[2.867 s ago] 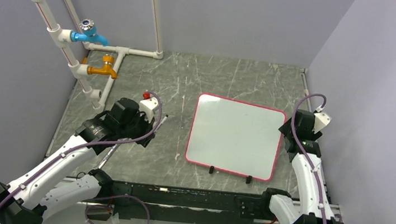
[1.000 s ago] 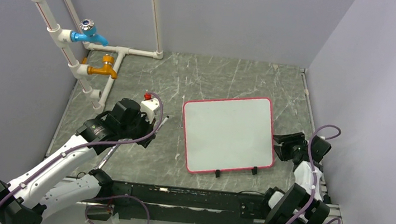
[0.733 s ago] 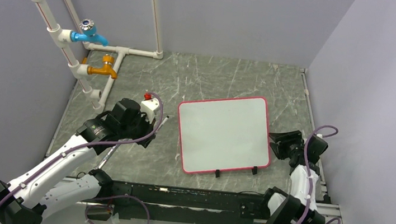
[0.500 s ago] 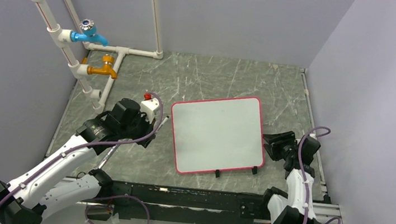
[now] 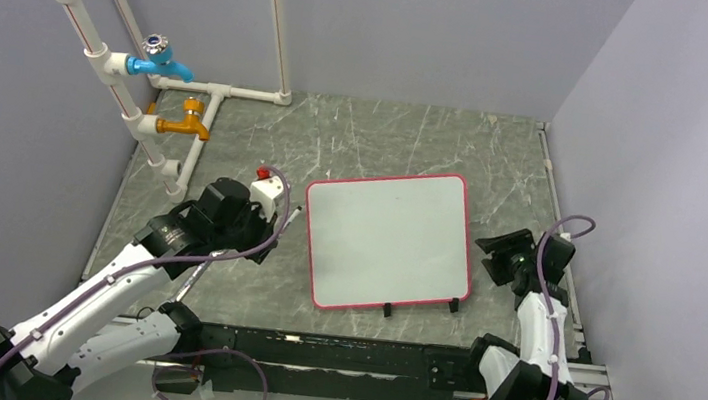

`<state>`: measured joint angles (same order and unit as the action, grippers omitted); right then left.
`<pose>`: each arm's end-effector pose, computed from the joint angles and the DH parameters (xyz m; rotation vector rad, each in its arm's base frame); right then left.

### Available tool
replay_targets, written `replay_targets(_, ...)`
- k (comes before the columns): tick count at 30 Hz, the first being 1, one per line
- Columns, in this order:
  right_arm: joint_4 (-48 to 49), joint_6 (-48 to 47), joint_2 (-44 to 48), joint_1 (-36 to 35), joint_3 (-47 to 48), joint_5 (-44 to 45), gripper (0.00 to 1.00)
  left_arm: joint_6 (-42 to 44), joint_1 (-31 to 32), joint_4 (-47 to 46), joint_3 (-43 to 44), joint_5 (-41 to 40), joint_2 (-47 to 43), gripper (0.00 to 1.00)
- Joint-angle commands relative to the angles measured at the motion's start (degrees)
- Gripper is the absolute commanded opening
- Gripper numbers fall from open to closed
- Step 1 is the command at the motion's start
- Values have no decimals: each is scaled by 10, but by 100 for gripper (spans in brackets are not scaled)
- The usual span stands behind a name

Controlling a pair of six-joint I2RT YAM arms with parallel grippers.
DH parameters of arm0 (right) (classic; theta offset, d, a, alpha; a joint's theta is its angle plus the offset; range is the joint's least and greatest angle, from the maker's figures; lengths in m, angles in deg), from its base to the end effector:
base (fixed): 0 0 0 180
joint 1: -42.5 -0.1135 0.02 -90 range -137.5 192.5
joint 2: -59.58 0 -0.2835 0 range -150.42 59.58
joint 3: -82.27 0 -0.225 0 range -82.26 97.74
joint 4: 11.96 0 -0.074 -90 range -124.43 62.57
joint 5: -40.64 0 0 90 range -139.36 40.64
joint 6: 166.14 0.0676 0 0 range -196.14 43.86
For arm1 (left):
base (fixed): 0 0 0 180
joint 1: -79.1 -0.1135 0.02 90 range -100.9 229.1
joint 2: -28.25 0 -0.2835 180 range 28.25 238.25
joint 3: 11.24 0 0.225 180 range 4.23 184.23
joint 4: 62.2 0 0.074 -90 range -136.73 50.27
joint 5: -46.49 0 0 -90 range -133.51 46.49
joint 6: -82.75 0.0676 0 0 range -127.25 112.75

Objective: Write a sentence on the whiteboard
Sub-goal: Move the whiteboard to the center of the board, then pass from the left arm to the right

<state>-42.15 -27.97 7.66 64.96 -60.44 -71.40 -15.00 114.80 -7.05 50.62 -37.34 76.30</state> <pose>0.1574 -0.0376 0.1835 1.2145 2.0468 0.6700 0.1216 -0.0963 0.2848 0.6207 2.2580 -0.5090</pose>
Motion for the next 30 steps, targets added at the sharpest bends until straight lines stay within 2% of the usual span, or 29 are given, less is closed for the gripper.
replay_targets(1,-22,-41,9,3,72,67,58,3,4,-23,0,2,-18,0)
replay_targets(6,-70,-89,36,3,145,121,73,21,6,-36,6,48,-29,0)
replay_targets(10,-94,-112,56,-2,183,114,80,31,10,-44,24,69,-28,0)
replay_targets(11,-83,-112,64,-4,180,90,80,32,14,-46,32,73,-23,0)
replay_targets(14,19,-115,81,-25,159,-56,84,40,33,-51,63,81,0,0)
replay_targets(19,-31,-170,31,-154,265,-95,90,70,79,-37,130,62,54,0)
replay_targets(24,-10,-140,3,-204,319,-221,97,126,103,-19,204,84,113,0)
replay_targets(27,60,-100,12,-242,309,-288,97,150,109,-18,232,113,132,0)
replay_targets(30,123,-58,13,-295,302,-309,97,171,115,-18,255,138,149,0)
